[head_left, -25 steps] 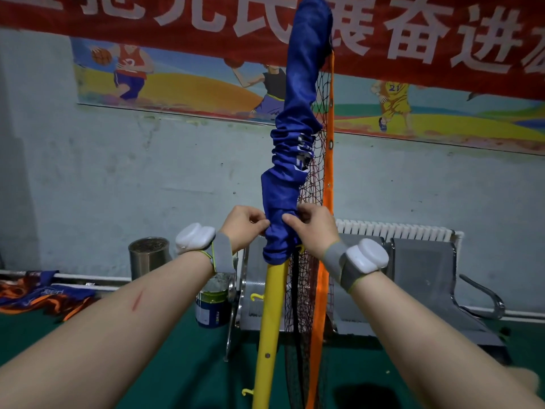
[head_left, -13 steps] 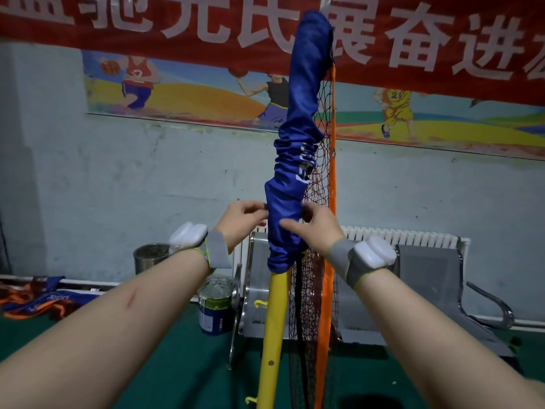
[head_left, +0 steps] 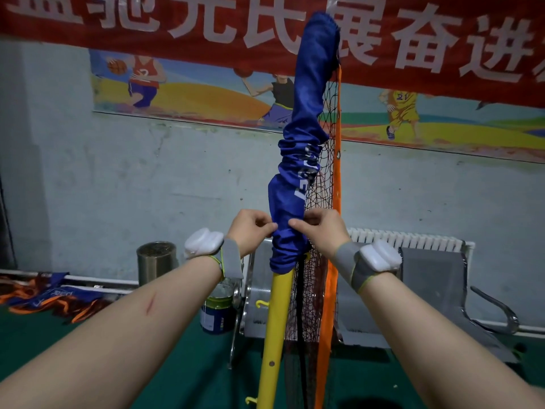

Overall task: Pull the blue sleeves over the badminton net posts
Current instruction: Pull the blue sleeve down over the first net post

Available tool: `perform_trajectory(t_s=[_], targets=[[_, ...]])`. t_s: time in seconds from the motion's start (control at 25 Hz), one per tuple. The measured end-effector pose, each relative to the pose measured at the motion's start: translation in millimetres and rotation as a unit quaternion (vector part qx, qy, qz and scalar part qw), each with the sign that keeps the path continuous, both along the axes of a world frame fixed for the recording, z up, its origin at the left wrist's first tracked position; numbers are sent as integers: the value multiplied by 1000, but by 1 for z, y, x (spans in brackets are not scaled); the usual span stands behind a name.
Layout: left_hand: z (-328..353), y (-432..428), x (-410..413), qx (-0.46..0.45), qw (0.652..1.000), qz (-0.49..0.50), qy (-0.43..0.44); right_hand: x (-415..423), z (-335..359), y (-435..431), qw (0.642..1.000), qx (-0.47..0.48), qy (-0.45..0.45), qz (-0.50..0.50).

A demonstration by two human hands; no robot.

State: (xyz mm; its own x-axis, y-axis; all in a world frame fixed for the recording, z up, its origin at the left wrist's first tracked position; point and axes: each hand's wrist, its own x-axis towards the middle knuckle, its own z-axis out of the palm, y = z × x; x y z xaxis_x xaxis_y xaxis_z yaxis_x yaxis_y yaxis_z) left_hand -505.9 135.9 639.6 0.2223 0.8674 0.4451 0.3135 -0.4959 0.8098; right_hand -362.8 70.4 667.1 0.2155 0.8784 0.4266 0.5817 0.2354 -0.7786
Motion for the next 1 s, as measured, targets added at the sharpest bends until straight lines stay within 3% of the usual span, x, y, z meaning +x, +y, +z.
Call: perform_trajectory(t_s=[0.44, 0.56, 0.68, 1.0], targets=[[0, -8, -7, -42, 998, -14, 52, 8, -18, 3, 998, -43, -48, -9], [14, -12, -6, -51, 998, -21, -4, 5, -12, 1, 998, -35, -52, -7], [30, -10, -4, -21, 997, -2, -80, 0, 5, -1, 999, 30, -27, -17], [28, -4, 2, 16, 998, 15, -64, -4, 10, 4, 998, 52, -33, -29]])
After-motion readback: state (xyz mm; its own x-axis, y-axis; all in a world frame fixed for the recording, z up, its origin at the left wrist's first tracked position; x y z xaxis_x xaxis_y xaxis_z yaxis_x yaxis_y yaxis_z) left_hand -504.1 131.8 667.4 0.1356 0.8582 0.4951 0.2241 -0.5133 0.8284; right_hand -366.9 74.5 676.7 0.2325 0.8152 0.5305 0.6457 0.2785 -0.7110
